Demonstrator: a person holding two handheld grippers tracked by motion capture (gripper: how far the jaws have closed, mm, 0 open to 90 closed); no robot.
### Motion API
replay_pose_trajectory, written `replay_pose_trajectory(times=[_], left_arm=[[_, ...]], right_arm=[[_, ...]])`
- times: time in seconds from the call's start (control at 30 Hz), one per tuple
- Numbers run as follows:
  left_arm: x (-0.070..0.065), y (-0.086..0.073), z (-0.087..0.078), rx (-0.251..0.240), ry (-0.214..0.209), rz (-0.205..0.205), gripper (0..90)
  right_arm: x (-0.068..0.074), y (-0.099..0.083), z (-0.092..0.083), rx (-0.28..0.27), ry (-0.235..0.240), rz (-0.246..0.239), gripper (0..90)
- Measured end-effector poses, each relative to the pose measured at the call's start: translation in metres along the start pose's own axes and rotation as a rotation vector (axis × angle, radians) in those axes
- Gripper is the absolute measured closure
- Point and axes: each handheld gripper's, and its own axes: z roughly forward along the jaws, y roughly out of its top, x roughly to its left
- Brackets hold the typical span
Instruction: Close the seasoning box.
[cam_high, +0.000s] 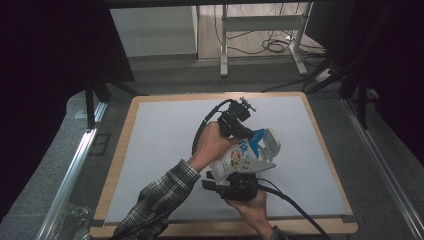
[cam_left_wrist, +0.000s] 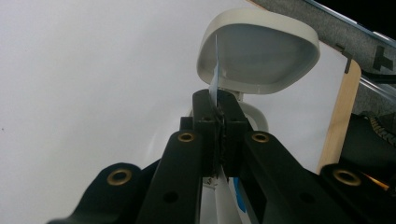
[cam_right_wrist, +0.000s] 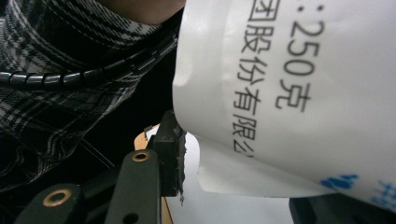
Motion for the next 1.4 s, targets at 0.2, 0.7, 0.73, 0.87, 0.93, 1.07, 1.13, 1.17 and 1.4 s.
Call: replay_pose_trajectory(times=[0.2,0.7,0.73,0.87,0.93,1.07,1.13,1.17,1.4], left_arm=[[-0.001,-0.002,0.0,-0.02,0.002,0.004,88.5],[-0.004,-0.006,-0.002,-0.052,0.002,0.019,88.5],[-0.005,-0.007,-0.002,-0.054,0.001,0.021,88.5],[-0.006,-0.008,-0.002,-0.064,-0.004,0.023,88.4],[-0.006,-0.008,-0.002,-0.07,-0.004,0.023,88.4],[-0.006,-0.01,-0.002,-0.08,-0.008,0.023,88.4],[-0.007,-0.01,-0.002,-0.082,-0.008,0.019,88.3],[-0.007,-0.011,-0.002,-0.084,-0.007,0.019,88.3],[-0.006,-0.012,-0.003,-0.08,-0.01,0.028,88.4]], right_arm=[[0.0,-0.002,0.001,0.006,-0.014,-0.005,58.3],[-0.004,-0.007,0.003,0.019,-0.045,-0.022,56.7],[-0.004,-0.008,0.003,0.019,-0.045,-0.02,56.7],[-0.006,-0.009,0.002,0.015,-0.051,-0.007,56.8],[-0.007,-0.009,0.002,0.011,-0.052,-0.005,56.9],[-0.008,-0.01,0.002,0.013,-0.057,-0.002,57.2],[-0.008,-0.011,0.002,0.013,-0.061,-0.005,57.2],[-0.008,-0.011,0.002,0.015,-0.064,-0.002,57.2],[-0.007,-0.012,0.0,0.01,-0.099,-0.027,58.8]])
